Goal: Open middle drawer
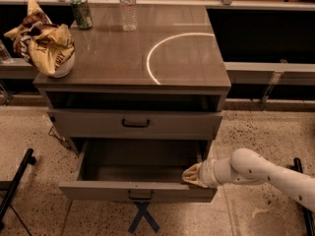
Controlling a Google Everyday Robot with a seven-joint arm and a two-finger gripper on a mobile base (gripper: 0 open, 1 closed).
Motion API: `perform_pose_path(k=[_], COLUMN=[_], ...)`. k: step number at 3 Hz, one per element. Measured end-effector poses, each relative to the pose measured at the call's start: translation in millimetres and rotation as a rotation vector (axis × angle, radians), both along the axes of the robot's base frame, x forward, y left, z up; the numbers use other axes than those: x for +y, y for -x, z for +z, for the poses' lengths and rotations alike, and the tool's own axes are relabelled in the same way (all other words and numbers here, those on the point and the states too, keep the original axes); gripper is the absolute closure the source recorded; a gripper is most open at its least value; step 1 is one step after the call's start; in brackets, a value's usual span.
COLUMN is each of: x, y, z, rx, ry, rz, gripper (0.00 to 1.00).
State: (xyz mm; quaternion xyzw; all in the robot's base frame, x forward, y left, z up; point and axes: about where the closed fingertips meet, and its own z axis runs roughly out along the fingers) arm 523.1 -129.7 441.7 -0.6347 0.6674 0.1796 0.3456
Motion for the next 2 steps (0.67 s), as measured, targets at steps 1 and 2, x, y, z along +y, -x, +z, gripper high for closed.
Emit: perform_pose_path(k=[1,2], x=[-7.3,-15.4], y=[12.0,24.0], z=[-1.7,-3.9], rx=[0.016,0.038], ry=[0.006,0.019], rz=[-0.012,-0.024], gripper=[1.00,1.00])
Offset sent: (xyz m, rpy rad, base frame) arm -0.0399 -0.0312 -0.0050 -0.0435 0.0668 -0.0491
